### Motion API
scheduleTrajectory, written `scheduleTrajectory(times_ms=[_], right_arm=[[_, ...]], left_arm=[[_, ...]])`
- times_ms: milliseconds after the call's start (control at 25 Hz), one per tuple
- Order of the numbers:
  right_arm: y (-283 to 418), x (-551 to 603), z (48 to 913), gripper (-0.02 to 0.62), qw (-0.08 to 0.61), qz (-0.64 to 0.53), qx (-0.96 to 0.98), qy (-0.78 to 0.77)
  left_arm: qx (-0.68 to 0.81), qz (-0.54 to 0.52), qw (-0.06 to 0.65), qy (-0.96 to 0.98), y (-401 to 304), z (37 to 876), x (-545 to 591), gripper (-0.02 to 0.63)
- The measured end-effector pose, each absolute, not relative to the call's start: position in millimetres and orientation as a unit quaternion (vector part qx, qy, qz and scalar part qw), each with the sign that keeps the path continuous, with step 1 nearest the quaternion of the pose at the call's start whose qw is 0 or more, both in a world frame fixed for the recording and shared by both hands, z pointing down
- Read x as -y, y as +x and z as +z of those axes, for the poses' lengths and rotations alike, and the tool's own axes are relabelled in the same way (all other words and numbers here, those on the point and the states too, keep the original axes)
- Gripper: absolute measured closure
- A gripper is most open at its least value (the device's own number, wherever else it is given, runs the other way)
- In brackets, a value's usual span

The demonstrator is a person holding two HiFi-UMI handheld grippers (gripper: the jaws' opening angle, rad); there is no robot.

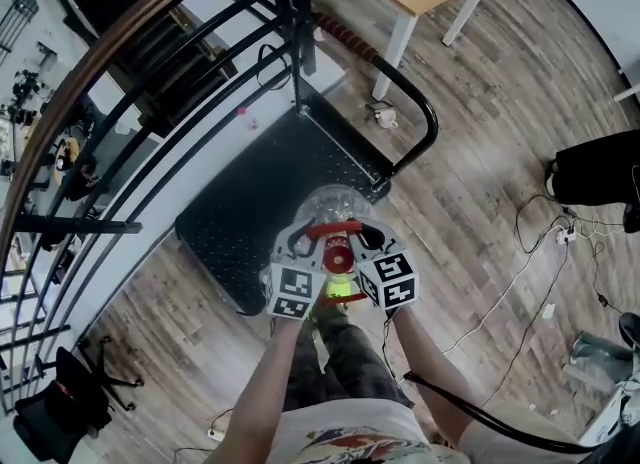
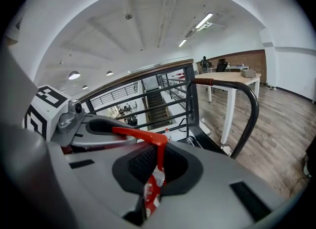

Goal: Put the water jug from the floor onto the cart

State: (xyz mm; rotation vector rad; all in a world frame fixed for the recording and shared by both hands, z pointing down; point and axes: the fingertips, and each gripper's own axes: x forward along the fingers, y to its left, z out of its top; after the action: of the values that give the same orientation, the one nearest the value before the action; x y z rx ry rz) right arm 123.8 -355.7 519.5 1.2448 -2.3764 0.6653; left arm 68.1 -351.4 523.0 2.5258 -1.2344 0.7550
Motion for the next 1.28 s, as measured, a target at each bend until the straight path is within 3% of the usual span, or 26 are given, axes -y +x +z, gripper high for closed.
scheduleTrajectory(times_ms=[1280], right_arm=[[18, 448, 595, 0.575, 0.219, 0.259, 0.834, 0.435]], left_arm=[[0.432, 0.251, 0.144, 0.854, -38, 600, 441, 0.529]])
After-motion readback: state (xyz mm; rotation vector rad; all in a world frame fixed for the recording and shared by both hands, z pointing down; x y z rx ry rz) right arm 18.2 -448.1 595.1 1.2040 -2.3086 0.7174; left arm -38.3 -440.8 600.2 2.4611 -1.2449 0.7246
